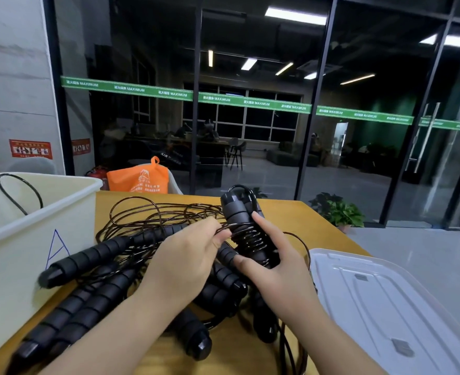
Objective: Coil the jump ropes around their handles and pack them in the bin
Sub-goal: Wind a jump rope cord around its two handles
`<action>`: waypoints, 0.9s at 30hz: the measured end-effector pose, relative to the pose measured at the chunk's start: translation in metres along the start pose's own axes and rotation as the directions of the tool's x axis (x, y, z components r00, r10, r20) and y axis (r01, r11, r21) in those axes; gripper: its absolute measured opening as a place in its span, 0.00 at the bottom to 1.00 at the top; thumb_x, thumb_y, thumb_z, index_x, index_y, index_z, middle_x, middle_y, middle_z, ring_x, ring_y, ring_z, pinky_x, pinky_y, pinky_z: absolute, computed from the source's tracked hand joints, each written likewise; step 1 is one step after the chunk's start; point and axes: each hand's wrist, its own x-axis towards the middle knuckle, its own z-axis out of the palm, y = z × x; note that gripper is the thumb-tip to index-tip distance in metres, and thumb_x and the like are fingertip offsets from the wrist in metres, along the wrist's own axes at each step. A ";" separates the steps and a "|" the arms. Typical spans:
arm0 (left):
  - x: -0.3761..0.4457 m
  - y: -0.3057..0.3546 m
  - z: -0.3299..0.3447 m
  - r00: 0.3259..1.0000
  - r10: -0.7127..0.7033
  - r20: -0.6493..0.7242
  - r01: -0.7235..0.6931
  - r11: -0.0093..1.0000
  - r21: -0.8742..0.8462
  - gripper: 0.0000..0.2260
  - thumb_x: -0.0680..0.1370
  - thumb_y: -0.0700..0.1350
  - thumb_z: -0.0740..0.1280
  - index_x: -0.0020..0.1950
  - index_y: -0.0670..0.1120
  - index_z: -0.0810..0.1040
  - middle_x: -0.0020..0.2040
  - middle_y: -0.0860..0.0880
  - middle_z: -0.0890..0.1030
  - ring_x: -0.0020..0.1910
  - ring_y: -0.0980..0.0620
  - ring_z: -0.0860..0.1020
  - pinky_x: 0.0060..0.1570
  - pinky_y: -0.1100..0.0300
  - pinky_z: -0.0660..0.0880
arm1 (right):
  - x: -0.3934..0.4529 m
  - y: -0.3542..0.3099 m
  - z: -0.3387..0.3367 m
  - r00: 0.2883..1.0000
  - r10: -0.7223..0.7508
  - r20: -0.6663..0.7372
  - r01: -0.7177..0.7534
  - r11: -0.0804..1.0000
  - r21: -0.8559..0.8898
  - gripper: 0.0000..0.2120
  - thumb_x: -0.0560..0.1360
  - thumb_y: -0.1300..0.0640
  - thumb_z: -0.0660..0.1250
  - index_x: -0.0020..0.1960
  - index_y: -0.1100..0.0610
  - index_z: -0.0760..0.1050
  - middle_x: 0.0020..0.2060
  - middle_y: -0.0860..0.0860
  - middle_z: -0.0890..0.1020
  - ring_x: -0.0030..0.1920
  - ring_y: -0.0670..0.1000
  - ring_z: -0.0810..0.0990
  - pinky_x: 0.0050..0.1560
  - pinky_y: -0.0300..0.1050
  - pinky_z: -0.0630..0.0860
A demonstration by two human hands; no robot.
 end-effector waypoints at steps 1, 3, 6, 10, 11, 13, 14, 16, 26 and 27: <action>0.000 -0.001 -0.001 1.000 0.019 0.021 -0.019 0.999 0.030 0.18 0.80 0.58 0.52 0.41 0.49 0.72 0.31 0.54 0.72 0.32 0.56 0.72 0.29 0.61 0.69 | 0.000 0.000 0.000 1.000 0.002 -0.001 -0.002 1.000 -0.006 0.32 0.69 0.52 0.75 0.66 0.31 0.67 0.53 0.29 0.77 0.54 0.32 0.75 0.48 0.24 0.69; 0.001 -0.001 -0.003 0.998 0.033 0.049 -0.035 0.998 0.053 0.17 0.80 0.59 0.50 0.51 0.54 0.76 0.35 0.57 0.78 0.35 0.59 0.77 0.30 0.58 0.74 | 0.000 0.000 0.000 1.000 0.005 -0.001 -0.005 1.000 -0.022 0.32 0.69 0.51 0.75 0.66 0.31 0.66 0.54 0.32 0.78 0.55 0.35 0.76 0.52 0.29 0.71; 0.002 -0.001 -0.003 0.999 0.013 0.048 -0.013 1.000 -0.002 0.16 0.80 0.58 0.51 0.58 0.56 0.76 0.43 0.58 0.81 0.42 0.58 0.79 0.37 0.57 0.77 | 0.000 0.000 -0.001 1.000 0.010 -0.019 -0.011 1.000 -0.023 0.33 0.69 0.51 0.75 0.67 0.32 0.66 0.56 0.33 0.77 0.56 0.36 0.75 0.56 0.35 0.73; 0.001 0.002 0.004 0.999 -0.022 0.047 0.025 0.998 -0.058 0.16 0.79 0.50 0.56 0.53 0.44 0.80 0.49 0.58 0.74 0.48 0.65 0.72 0.49 0.74 0.67 | 0.000 -0.001 0.000 1.000 0.016 -0.016 -0.017 1.000 -0.025 0.32 0.69 0.51 0.74 0.68 0.32 0.66 0.56 0.33 0.76 0.56 0.36 0.75 0.55 0.36 0.72; 0.001 0.004 0.003 0.996 -0.060 0.072 0.066 0.994 -0.082 0.16 0.79 0.49 0.55 0.53 0.45 0.80 0.49 0.58 0.75 0.48 0.65 0.72 0.49 0.74 0.66 | 0.000 -0.001 0.000 1.000 0.022 -0.014 -0.023 1.000 -0.022 0.32 0.70 0.50 0.74 0.68 0.32 0.66 0.56 0.33 0.76 0.56 0.36 0.75 0.55 0.36 0.72; 0.002 0.009 0.002 0.982 -0.122 0.143 0.137 0.985 -0.104 0.13 0.81 0.48 0.52 0.52 0.49 0.77 0.43 0.58 0.75 0.46 0.63 0.73 0.44 0.69 0.66 | 0.000 0.000 0.000 1.000 0.016 -0.021 -0.017 1.000 -0.024 0.32 0.69 0.50 0.74 0.68 0.31 0.64 0.57 0.34 0.76 0.57 0.38 0.75 0.58 0.40 0.73; 0.001 0.011 0.002 0.973 -0.151 0.174 0.169 0.981 -0.094 0.12 0.82 0.48 0.51 0.53 0.52 0.74 0.41 0.57 0.75 0.44 0.62 0.73 0.41 0.67 0.65 | -0.001 0.000 0.000 1.000 0.009 -0.020 -0.009 0.999 -0.035 0.33 0.69 0.49 0.73 0.68 0.29 0.63 0.58 0.35 0.76 0.58 0.39 0.75 0.59 0.43 0.74; 0.000 0.012 -0.001 0.965 -0.186 0.188 0.200 0.978 -0.060 0.10 0.82 0.51 0.50 0.53 0.55 0.70 0.36 0.56 0.75 0.40 0.60 0.74 0.38 0.66 0.66 | -0.002 -0.002 0.002 1.000 -0.001 -0.005 0.000 0.999 -0.048 0.34 0.69 0.48 0.73 0.67 0.27 0.61 0.58 0.36 0.76 0.58 0.40 0.75 0.61 0.45 0.74; 0.006 -0.007 0.004 0.978 -0.090 0.186 0.092 0.996 0.000 0.18 0.77 0.53 0.51 0.50 0.52 0.80 0.38 0.62 0.70 0.38 0.60 0.71 0.41 0.68 0.65 | -0.003 -0.006 0.003 1.000 0.022 0.011 -0.023 0.997 0.073 0.33 0.69 0.53 0.75 0.68 0.32 0.67 0.56 0.33 0.77 0.53 0.31 0.75 0.46 0.24 0.70; 0.007 -0.007 0.004 0.976 -0.095 0.196 0.095 0.995 0.007 0.19 0.77 0.52 0.51 0.52 0.49 0.80 0.38 0.62 0.70 0.39 0.59 0.71 0.42 0.69 0.65 | -0.004 -0.007 0.004 1.000 0.027 0.008 -0.028 0.995 0.091 0.33 0.69 0.54 0.75 0.68 0.32 0.67 0.56 0.33 0.77 0.53 0.30 0.75 0.45 0.23 0.70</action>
